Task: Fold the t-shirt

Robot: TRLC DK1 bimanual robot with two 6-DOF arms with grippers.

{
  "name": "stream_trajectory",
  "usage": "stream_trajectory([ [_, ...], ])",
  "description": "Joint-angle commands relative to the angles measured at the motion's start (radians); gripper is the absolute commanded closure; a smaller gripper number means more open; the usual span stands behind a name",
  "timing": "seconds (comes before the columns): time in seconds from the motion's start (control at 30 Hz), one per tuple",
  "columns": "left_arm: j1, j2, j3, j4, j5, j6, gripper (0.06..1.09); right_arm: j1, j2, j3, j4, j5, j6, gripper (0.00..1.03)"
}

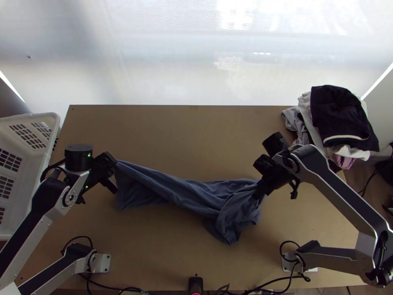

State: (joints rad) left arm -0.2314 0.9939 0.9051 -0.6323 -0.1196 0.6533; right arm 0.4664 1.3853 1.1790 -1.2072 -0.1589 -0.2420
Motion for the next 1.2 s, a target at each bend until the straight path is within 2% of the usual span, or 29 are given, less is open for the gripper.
stream_trajectory([
  [0.0, 0.122, 0.018, 0.057, -0.003, 0.029, 0.029, 1.05, -0.054, -0.164, 0.136, -0.244, -0.039, -0.082, 1.00],
  [0.13, 0.175, 0.029, 0.094, -0.009, 0.044, 0.040, 1.05, -0.060, -0.249, 0.157, -0.275, -0.033, -0.080, 1.00],
  [0.23, 0.214, 0.048, 0.115, -0.007, 0.044, 0.045, 1.05, -0.160, -0.276, 0.125, -0.270, -0.033, -0.085, 1.00],
  [0.43, 0.285, 0.083, 0.156, -0.003, 0.046, 0.040, 1.05, -0.311, -0.290, -0.055, -0.261, -0.033, -0.143, 1.00],
  [0.57, 0.270, 0.063, 0.110, -0.015, 0.046, 0.040, 1.05, -0.336, -0.279, -0.163, -0.229, -0.033, -0.160, 1.00],
  [0.77, 0.181, 0.051, 0.051, -0.009, 0.046, 0.039, 1.05, -0.359, -0.170, -0.177, -0.006, -0.034, -0.128, 1.00],
  [0.97, 0.043, 0.071, 0.009, 0.014, 0.046, 0.006, 1.05, -0.242, -0.031, -0.087, 0.147, -0.036, -0.072, 1.00],
  [1.07, 0.001, 0.101, -0.006, 0.042, 0.044, 0.003, 1.05, -0.221, 0.014, -0.055, 0.313, -0.034, -0.029, 1.00],
  [1.17, -0.006, 0.124, 0.005, 0.066, 0.043, -0.006, 1.05, -0.221, 0.103, 0.042, 0.367, -0.034, -0.005, 1.00],
])
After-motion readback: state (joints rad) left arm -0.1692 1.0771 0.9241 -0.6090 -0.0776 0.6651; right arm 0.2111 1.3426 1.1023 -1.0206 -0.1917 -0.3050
